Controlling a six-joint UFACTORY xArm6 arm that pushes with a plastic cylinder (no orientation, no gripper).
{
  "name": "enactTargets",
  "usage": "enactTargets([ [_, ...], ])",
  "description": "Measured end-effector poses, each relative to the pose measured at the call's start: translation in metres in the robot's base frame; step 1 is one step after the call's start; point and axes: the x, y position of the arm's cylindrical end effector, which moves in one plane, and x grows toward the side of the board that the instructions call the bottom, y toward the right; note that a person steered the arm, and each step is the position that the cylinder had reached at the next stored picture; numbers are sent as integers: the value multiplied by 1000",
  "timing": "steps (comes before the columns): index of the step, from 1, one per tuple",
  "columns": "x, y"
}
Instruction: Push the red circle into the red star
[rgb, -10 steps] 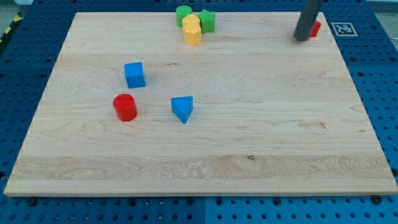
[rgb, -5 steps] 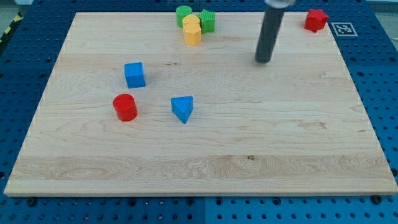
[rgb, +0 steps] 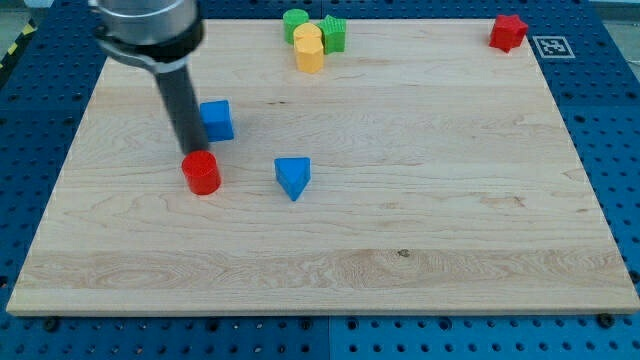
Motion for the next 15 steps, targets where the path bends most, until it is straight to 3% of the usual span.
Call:
enactTargets([
  [3, 57, -18],
  [4, 58, -13],
  [6, 53, 61],
  [9, 7, 154],
  [11, 8, 157],
  [13, 2, 106],
  [15, -7, 106],
])
